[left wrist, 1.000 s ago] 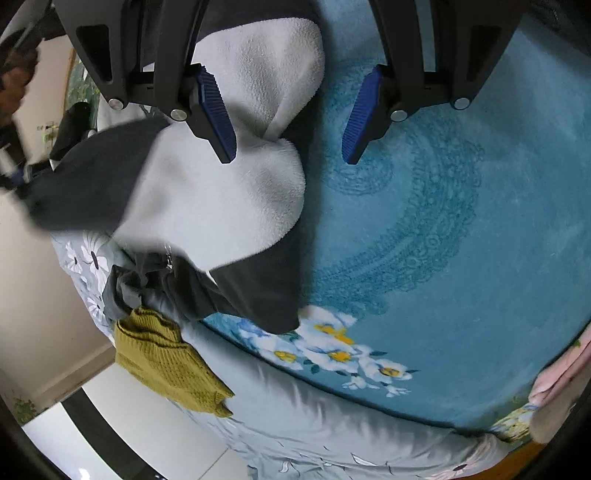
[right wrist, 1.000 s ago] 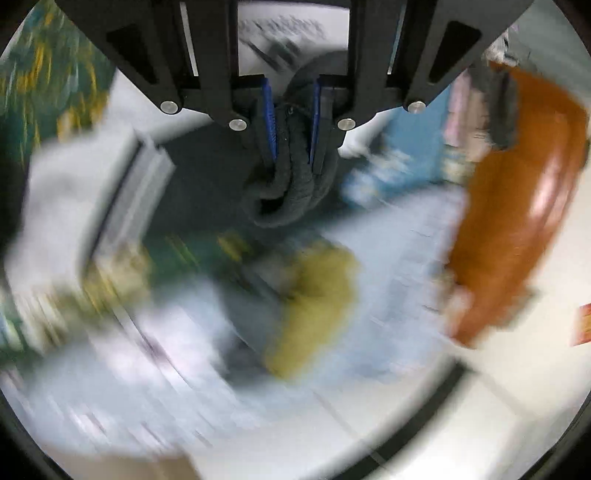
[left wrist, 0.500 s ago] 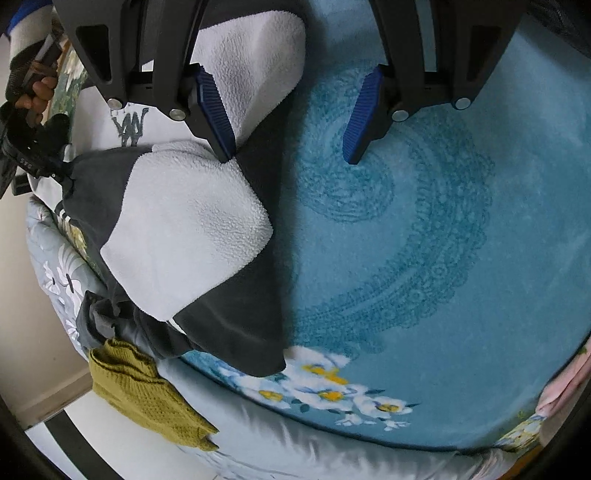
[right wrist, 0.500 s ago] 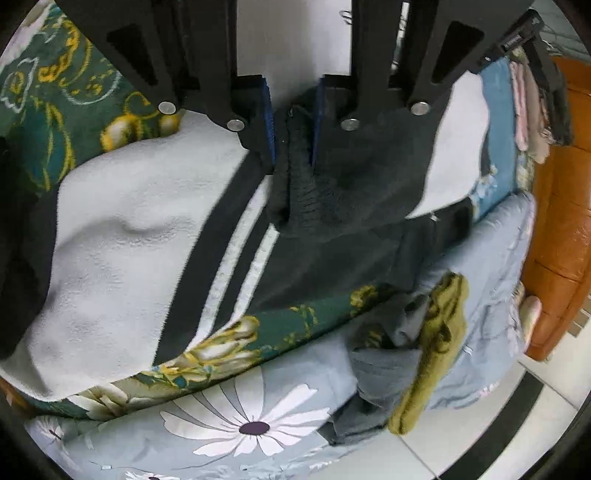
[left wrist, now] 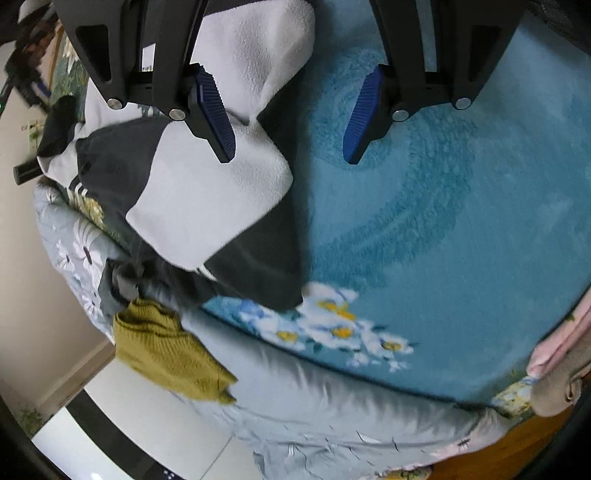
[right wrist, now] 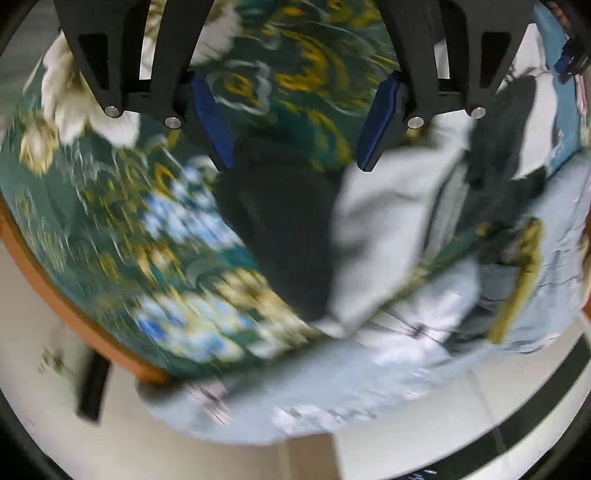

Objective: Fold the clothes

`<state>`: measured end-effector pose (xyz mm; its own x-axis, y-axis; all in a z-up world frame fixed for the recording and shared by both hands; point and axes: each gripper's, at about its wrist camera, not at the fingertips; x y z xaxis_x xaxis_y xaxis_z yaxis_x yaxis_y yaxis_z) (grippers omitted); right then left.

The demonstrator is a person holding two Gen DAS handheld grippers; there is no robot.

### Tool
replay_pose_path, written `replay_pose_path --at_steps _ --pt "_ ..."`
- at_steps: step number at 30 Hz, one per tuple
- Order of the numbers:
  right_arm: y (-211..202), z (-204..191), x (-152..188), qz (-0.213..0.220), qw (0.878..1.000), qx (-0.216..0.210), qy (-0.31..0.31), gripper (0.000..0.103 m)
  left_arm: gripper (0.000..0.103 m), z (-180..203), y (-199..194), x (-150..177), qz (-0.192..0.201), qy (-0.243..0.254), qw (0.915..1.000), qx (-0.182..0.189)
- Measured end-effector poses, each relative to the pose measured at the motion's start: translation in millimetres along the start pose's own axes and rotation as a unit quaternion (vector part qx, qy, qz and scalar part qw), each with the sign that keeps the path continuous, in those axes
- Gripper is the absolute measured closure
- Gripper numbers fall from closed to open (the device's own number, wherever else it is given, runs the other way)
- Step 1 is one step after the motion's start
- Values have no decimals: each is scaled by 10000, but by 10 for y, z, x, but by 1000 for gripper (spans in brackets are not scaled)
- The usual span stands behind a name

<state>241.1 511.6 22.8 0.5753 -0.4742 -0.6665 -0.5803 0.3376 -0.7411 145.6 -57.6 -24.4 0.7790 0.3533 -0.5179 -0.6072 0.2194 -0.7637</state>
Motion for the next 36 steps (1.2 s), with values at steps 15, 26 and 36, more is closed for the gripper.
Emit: replay_pose_path --at_steps 15,26,36 --pt "693 -65 -195 -450 9909 1053 -712 83 38 -207 -45 -46 147 -439 9988 -179" --pt "-627 -641 -792 -409 9728 -2282 0 94 38 -236 -21 -54 43 -732 9971 192" --pt "-849 -2961 -424 -1774 8986 -3583 -1807 94 38 -427 -158 -117 277 -1288 9904 420"
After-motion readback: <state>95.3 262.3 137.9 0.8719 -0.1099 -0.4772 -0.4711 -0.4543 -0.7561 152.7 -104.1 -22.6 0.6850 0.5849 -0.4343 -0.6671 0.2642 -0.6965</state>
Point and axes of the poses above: each gripper's, at about its wrist camera, not at the fingertips, and y roughly the way its jaws point, z to its right, x to its underside, and after that the axes turned 12 degrees about z, right-handed
